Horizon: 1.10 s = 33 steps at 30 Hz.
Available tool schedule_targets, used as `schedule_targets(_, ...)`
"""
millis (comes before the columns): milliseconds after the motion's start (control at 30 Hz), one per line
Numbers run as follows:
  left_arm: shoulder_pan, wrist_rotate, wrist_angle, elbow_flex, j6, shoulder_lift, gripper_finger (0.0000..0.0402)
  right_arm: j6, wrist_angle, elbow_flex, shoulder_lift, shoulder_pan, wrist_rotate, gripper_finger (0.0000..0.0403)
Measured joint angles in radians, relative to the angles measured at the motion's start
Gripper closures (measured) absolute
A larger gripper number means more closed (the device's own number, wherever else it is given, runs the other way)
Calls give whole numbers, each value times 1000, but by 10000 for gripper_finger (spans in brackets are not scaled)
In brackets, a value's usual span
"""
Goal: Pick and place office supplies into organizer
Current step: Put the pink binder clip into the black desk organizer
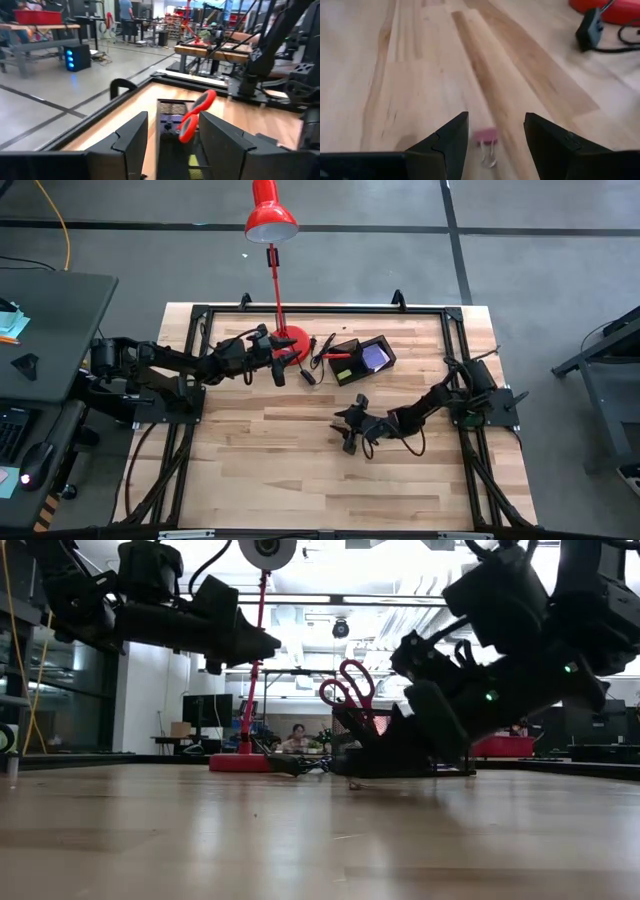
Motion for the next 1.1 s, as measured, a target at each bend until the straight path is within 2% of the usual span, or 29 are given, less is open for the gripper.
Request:
schedule_targets(200,0,46,-6,0,-15,0,234,40,7,1,36,3,-21,219)
schedule_targets(567,0,55,-15,0,-18,0,234,40,36,2,71,2,-18,229)
schedule_targets(700,0,55,-15,0,-18,0,234,33,28,1,72,1,-18,263)
schedule_targets(1000,0,55,-22,0,-19,0,234,12,36,0,73,0,-29,376)
schedule_targets(1100,0,55,-23,0,-19,0,234,-18,73,0,76,-1,-50,379)
